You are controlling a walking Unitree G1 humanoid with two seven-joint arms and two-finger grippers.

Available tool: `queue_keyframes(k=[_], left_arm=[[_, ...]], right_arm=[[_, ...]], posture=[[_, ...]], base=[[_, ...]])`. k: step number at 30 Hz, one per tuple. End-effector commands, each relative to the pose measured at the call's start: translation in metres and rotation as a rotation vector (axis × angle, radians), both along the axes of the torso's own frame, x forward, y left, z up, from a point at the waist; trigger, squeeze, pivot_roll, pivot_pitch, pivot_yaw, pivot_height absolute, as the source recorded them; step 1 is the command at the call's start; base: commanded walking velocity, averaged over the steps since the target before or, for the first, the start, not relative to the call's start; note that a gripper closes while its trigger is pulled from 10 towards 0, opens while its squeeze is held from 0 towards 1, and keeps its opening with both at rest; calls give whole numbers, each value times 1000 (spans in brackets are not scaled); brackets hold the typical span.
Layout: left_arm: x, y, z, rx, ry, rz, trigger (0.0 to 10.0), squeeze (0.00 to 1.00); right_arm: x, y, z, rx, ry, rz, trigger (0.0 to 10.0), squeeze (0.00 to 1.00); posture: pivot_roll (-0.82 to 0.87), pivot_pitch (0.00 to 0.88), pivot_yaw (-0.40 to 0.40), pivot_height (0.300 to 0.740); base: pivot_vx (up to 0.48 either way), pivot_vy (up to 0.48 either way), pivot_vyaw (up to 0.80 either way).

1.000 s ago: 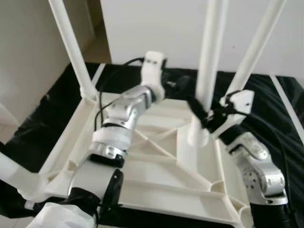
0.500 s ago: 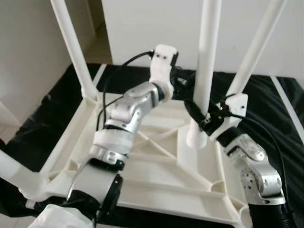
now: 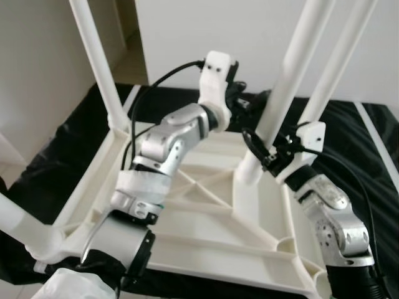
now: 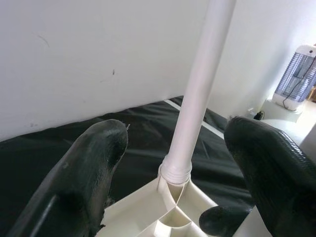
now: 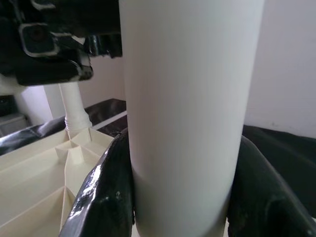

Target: Building children table

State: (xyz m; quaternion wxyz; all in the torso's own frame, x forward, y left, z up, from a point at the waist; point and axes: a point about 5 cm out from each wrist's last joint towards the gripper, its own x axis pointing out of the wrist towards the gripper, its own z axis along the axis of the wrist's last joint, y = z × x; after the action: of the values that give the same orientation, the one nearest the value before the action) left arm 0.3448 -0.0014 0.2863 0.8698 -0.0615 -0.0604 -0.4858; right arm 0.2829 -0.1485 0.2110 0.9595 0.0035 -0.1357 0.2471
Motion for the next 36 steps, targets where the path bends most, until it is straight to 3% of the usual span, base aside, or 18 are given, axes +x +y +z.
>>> queue_keyframes(k=[1,3,5,9,14,16,17,23,28,32,33,36], left_arm=[[-31,-17,9,28,-129,-493,10000,0],[-28,-16,7,40,-127,-470,10000,0],[-12,-8,2,66,-117,-368,10000,0],[3,5,-4,104,-112,-255,10000,0],[10,24,-9,88,-115,-167,10000,0],[8,30,-12,73,-128,-146,10000,0],[3,34,-19,84,-178,-128,10000,0],[-6,30,-37,125,-215,-115,10000,0],[-14,27,-47,139,-286,-137,10000,0],[-19,21,-65,189,-250,-129,10000,0],[-25,20,-79,240,-247,-147,10000,0],[-33,20,-90,292,-259,-175,10000,0]], right_arm=[[4,1,-3,-15,24,-6,10000,0],[4,0,-3,-12,20,-10,10000,0],[1,0,-1,-3,3,-21,10000,0],[-2,-4,1,7,-17,-57,10000,0],[-6,-12,5,55,-40,-137,10000,0],[-6,-17,6,61,-53,-195,10000,0],[-6,-23,6,77,-55,-277,10000,0],[-8,-27,8,111,-66,-367,10000,0],[-11,-26,10,123,-68,-389,10000,0],[-16,-26,10,125,-74,-397,10000,0],[-19,-26,10,125,-74,-406,10000,0],[-20,-26,9,119,-73,-422,10000,0]], posture=[[-32,0,-7,740],[-30,0,-8,740],[-35,0,0,740],[-37,0,5,740],[-43,0,19,740],[-47,4,25,740],[-50,8,28,740],[-47,17,27,740],[-47,22,31,740],[-42,30,33,740],[-42,33,34,740],[-41,34,34,740]], base=[[0,0,0],[0,0,0],[0,0,0],[0,0,0],[0,0,0],[0,0,0],[0,0,0],[0,0,0],[0,0,0],[0,0,0],[0,0,0],[0,0,0]])
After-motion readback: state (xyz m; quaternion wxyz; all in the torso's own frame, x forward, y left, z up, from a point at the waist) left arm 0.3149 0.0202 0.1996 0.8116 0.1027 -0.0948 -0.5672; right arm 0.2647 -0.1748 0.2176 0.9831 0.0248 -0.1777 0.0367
